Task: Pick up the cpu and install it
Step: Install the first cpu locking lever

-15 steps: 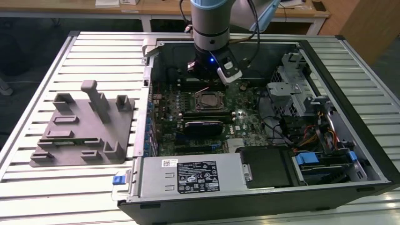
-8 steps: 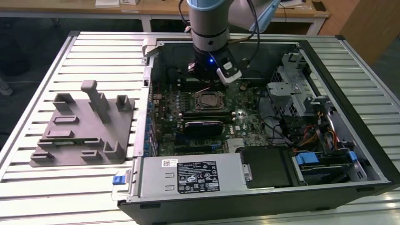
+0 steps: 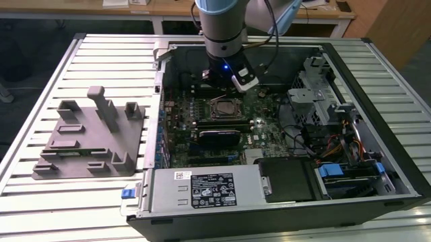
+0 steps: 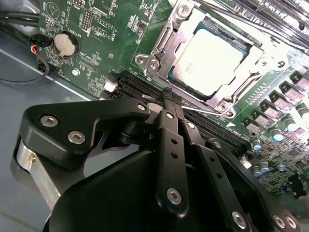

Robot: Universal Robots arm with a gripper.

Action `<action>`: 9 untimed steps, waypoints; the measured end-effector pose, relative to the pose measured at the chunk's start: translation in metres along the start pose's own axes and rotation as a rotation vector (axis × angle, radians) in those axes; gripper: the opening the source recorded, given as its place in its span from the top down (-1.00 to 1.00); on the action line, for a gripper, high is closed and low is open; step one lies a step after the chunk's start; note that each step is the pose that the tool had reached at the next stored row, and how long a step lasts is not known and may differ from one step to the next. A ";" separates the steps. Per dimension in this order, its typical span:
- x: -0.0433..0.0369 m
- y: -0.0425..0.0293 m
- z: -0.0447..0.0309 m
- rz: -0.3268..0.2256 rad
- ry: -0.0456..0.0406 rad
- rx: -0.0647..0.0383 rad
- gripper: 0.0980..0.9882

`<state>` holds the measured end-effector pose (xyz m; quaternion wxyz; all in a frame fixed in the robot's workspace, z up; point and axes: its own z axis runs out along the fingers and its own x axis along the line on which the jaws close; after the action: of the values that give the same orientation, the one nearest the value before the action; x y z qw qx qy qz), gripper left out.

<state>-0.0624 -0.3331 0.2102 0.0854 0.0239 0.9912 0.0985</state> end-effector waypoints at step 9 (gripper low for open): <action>0.0027 0.0046 0.0030 0.048 -0.0101 0.008 0.98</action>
<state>-0.0644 -0.3279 0.2078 0.0879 0.0486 0.9903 0.0964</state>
